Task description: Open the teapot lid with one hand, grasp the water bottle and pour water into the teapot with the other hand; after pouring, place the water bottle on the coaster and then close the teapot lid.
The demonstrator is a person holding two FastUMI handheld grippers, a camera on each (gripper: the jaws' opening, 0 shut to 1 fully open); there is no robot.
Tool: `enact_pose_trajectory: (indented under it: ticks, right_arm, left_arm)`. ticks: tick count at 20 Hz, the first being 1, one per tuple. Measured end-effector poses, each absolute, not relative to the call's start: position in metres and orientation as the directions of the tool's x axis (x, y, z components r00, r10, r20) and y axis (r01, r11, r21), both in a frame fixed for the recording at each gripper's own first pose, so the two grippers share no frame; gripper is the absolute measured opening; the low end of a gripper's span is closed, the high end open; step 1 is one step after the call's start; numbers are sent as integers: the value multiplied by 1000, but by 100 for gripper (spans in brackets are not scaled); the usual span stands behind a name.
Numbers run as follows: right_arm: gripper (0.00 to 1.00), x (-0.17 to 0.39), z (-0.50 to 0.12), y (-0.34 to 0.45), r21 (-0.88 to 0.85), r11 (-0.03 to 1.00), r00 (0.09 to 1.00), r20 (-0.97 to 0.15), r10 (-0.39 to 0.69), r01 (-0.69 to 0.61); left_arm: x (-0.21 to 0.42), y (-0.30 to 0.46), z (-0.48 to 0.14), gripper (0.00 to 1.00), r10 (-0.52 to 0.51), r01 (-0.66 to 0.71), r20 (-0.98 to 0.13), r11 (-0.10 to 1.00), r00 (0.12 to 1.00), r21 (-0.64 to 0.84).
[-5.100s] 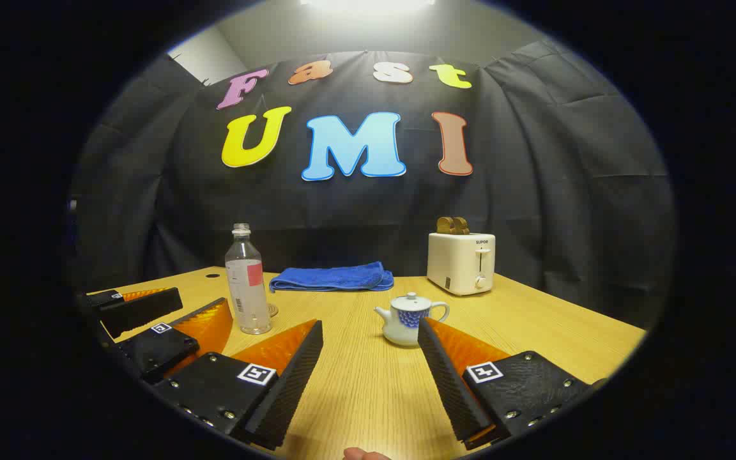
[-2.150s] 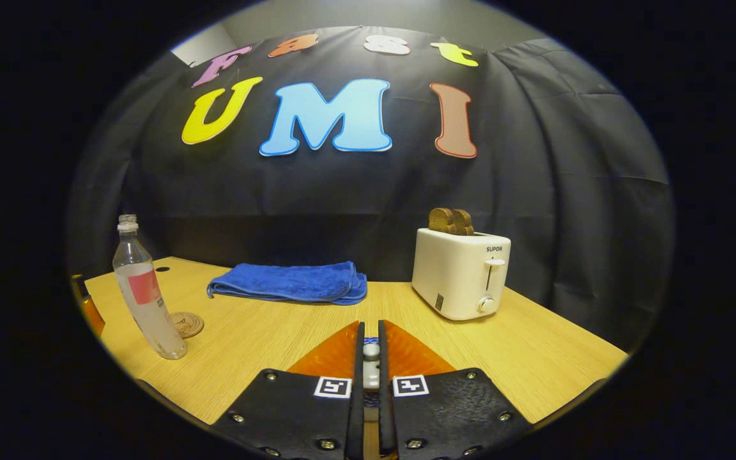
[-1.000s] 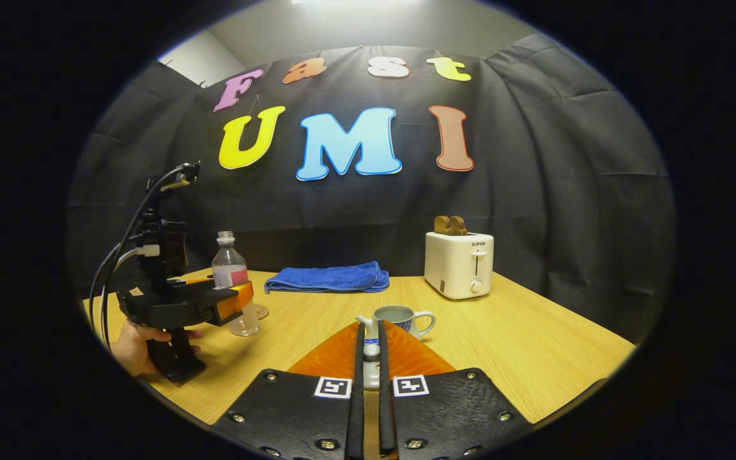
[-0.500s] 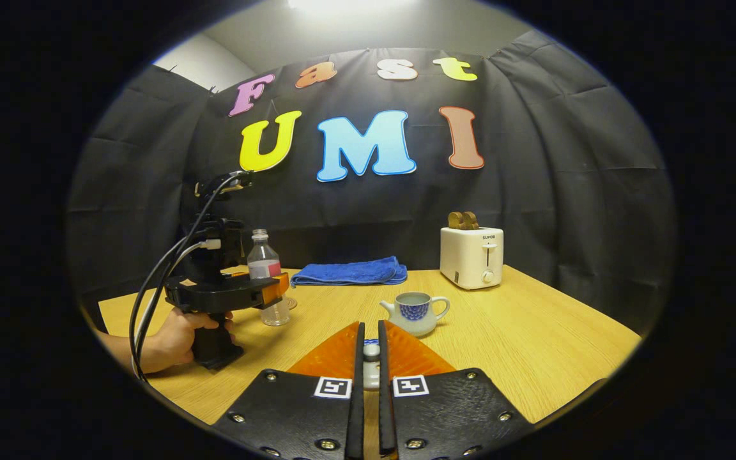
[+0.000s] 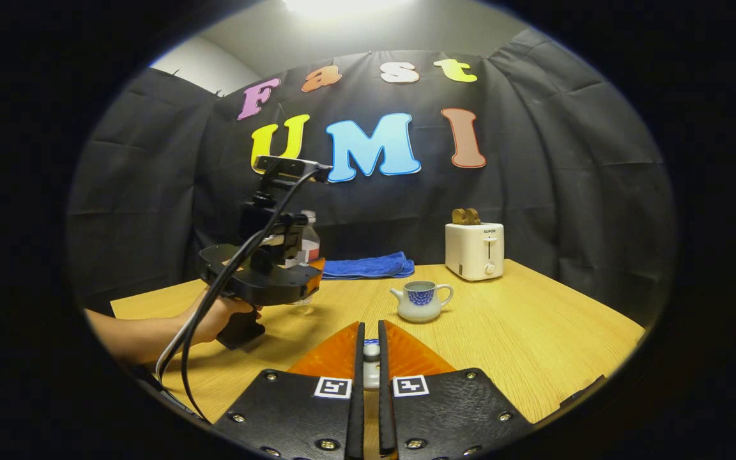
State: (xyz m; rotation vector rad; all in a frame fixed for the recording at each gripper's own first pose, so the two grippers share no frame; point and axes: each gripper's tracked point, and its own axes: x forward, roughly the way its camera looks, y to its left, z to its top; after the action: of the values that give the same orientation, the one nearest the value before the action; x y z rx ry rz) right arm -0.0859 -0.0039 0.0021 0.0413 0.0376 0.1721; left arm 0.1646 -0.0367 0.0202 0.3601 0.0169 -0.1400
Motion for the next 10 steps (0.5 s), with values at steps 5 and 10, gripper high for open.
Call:
enact_pose_trajectory:
  ticks: [5,10]
  right_arm:
    - [9,-96,-3,-3,60,981,982,-37,186,-184]
    - [9,-97,-6,-6,70,981,982,-40,185,-182]
  left_arm:
    - [170,-61,15,87,-130,154,-82,789,988,594]
    - [179,-81,14,87,-136,163,-98,634,986,756]
